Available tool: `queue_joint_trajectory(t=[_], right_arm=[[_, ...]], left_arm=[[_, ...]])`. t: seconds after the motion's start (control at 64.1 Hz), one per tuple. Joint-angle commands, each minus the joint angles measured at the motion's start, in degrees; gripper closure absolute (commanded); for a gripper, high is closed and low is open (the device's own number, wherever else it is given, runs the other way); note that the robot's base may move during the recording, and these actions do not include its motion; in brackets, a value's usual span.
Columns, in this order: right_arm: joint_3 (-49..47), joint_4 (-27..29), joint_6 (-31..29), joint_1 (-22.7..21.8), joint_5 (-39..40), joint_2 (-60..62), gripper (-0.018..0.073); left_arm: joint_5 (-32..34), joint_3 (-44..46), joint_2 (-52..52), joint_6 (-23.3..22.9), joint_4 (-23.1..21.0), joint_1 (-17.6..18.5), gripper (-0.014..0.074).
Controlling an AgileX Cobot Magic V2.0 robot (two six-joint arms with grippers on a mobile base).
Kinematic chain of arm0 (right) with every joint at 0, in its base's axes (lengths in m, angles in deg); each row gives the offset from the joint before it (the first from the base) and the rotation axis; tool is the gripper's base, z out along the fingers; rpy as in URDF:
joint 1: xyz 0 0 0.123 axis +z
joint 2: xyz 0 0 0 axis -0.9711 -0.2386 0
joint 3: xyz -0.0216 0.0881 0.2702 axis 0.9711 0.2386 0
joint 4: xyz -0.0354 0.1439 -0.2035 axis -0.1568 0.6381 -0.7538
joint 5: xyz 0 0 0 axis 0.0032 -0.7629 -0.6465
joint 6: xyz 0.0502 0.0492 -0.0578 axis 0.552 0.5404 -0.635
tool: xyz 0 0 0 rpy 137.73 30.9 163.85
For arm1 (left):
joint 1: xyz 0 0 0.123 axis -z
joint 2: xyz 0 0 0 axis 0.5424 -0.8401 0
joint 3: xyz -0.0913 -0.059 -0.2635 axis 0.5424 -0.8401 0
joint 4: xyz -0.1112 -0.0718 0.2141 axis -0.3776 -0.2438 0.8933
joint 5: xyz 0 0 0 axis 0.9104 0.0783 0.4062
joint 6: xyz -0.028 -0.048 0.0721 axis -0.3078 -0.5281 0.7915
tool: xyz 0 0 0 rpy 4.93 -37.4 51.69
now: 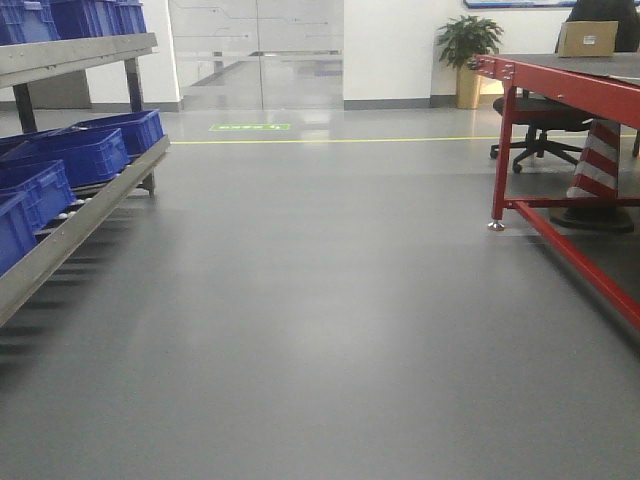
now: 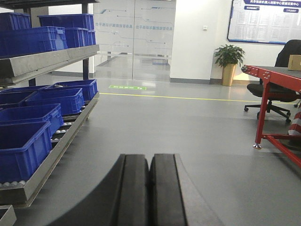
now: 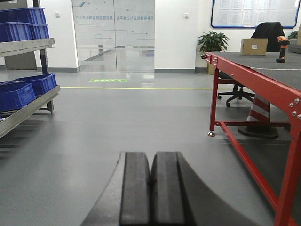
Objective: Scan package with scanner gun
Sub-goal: 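Drive the base forward along the aisle past the blue crates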
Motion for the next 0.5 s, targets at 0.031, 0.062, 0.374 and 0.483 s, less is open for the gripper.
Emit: queue_joint_trajectory(t=[0.031,0.062,0.374,0.483], right_arm=[[-0.21,-0.32,-0.09,-0.27,1.27,0.21,0.0724],[-0.21,-0.32,-0.09,-0.27,1.27,0.21,0.0724],[-0.21,-0.32,-0.09,-0.27,1.27,0.21,0.0724],[-0.21,-0.32,-0.09,-0.27,1.27,0.21,0.0724]], left_arm=[[0.74,0.24,0.30,-0.07,0.14,0.28,0.0707],[0.74,0.24,0.30,-0.07,0.14,0.28,0.0707],[0.74,0.24,0.30,-0.07,0.14,0.28,0.0707],[0.74,0.24,0.30,-0.07,0.14,0.28,0.0707]])
